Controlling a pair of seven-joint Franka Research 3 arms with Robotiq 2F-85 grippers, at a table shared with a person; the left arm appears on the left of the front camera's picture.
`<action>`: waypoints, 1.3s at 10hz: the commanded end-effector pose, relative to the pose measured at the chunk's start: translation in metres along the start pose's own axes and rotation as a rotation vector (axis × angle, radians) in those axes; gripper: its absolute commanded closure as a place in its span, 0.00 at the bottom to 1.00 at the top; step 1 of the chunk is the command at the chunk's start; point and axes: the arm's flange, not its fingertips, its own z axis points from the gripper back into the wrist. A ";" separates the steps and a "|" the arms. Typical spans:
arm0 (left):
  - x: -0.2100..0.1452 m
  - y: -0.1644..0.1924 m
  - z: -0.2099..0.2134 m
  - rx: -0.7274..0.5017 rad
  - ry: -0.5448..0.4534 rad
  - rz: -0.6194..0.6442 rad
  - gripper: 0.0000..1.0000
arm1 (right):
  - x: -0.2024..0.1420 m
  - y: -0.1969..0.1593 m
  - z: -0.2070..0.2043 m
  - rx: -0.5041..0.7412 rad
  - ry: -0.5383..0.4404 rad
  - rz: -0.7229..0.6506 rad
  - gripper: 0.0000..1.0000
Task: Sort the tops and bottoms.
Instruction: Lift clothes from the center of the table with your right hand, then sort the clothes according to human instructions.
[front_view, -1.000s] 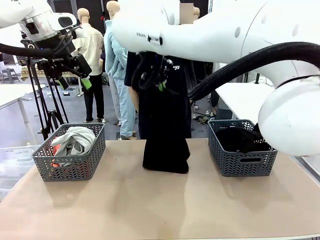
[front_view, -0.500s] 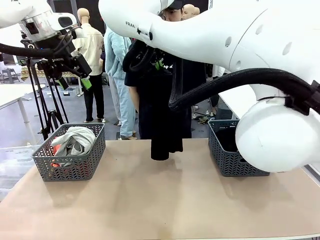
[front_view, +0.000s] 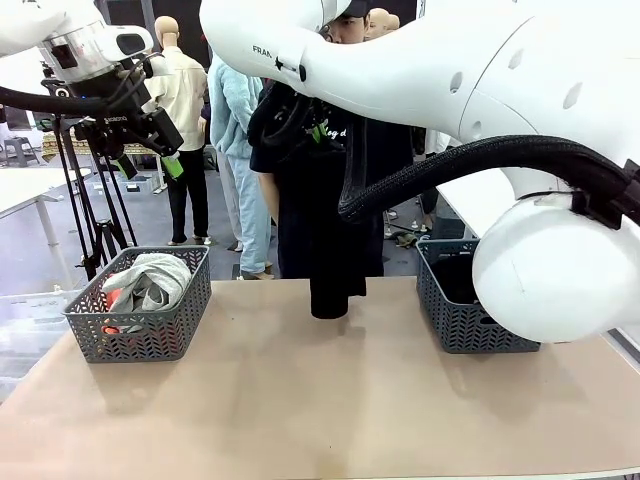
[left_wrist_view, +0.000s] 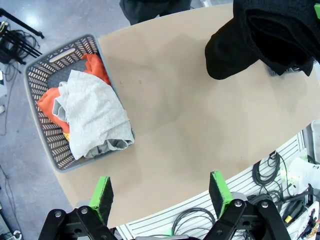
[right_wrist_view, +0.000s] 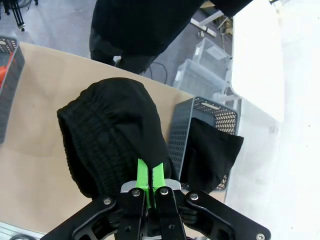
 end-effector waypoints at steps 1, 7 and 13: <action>-0.005 0.002 0.000 -0.002 0.002 -0.008 0.00 | -0.001 0.001 0.005 0.003 -0.008 -0.013 1.00; -0.005 0.002 0.000 -0.002 0.002 -0.008 0.00 | -0.001 0.001 0.005 0.003 -0.008 -0.013 1.00; -0.005 0.002 0.000 -0.002 0.002 -0.008 0.00 | -0.001 0.001 0.005 0.003 -0.008 -0.013 1.00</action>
